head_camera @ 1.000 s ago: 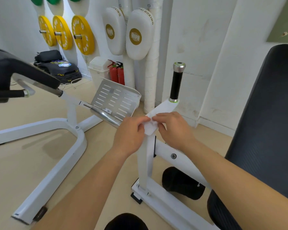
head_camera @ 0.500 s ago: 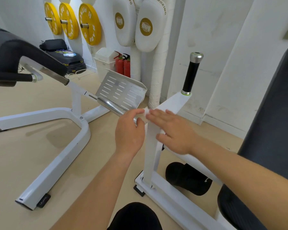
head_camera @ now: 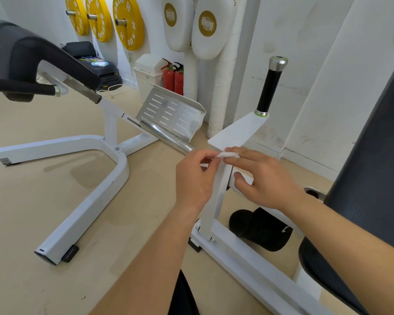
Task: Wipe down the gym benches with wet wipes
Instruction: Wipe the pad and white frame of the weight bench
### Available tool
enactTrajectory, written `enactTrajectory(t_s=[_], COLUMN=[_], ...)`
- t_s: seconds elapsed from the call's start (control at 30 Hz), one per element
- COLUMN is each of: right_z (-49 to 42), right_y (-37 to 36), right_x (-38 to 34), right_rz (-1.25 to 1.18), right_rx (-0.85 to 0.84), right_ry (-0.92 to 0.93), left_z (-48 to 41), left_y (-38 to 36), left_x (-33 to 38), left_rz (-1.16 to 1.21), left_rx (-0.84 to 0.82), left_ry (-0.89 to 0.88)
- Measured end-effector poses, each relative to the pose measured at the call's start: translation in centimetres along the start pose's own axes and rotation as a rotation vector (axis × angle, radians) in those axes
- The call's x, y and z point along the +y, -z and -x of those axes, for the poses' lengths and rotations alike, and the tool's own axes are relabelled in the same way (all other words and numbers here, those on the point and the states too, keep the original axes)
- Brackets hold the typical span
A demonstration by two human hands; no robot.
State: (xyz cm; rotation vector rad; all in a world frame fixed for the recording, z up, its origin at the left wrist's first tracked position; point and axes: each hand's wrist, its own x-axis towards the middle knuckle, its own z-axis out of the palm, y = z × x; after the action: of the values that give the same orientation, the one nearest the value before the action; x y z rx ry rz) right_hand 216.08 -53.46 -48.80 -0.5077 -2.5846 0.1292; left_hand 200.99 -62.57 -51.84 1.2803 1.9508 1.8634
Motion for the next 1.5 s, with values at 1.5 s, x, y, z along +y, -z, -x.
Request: enactTrajectory(t_s=[1.5], right_z=[3.3], right_y=[-3.4], right_x=[9.7], right_rz=[0.003], right_rx=[-0.28], right_ry=[-0.518], left_z=[7.9], left_y=[-16.4], left_x=[-5.9], left_rz=[0.206], left_rx=[0.168], left_ry=[0.55])
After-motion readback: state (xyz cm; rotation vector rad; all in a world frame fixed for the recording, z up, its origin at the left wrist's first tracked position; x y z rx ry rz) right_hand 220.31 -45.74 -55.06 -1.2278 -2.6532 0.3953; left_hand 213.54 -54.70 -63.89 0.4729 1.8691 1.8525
